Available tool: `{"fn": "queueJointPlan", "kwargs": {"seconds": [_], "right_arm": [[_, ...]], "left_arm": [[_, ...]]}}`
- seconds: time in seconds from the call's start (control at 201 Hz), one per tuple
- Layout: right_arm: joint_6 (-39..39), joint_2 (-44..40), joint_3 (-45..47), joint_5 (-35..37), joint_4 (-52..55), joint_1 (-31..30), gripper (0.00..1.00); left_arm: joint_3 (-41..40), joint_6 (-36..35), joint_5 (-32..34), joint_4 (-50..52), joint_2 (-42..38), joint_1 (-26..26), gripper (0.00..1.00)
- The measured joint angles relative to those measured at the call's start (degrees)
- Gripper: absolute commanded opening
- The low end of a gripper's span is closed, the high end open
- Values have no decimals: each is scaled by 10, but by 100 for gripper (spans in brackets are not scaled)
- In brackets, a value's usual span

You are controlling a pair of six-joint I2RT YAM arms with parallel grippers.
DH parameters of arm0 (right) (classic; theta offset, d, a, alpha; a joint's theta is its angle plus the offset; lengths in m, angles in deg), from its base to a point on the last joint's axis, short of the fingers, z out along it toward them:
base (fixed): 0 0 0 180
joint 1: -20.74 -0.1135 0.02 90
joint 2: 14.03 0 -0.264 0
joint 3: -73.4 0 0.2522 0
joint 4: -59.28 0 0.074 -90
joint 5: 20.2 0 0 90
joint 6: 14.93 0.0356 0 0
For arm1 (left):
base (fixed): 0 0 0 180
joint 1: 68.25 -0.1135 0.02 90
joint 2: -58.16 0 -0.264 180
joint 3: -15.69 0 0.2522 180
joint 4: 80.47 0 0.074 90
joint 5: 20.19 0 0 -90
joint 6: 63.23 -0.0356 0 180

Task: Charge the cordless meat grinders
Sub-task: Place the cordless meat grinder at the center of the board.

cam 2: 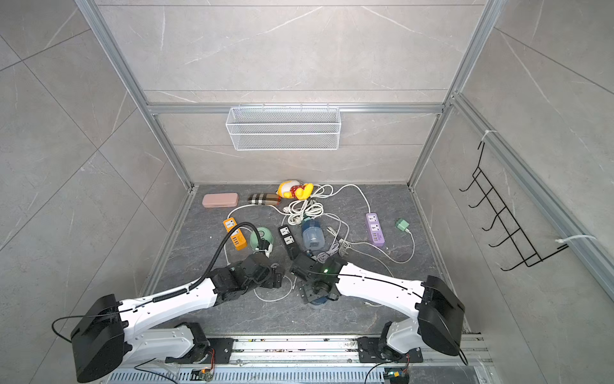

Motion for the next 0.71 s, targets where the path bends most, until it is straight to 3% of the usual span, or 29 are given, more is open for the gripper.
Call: {"fn": "queueJointPlan", "kwargs": {"seconds": [0.164,0.279,0.523,0.707], "right_arm": [[-7,63,-56,-14,-7,-28,81],[-3,88,-82,-16,-7,-28,99],[3,91,-92,-17,-9,-29,99],[16,42,-99,6,7,-29,99]], "left_arm": [[-15,1,-12,4,-27,-27,92],[-20,3,-16,7,-42,-39,92],[-21,3,-28,18,-53,-49,93],[-21,3,-40,23,-56,-55,93]]}}
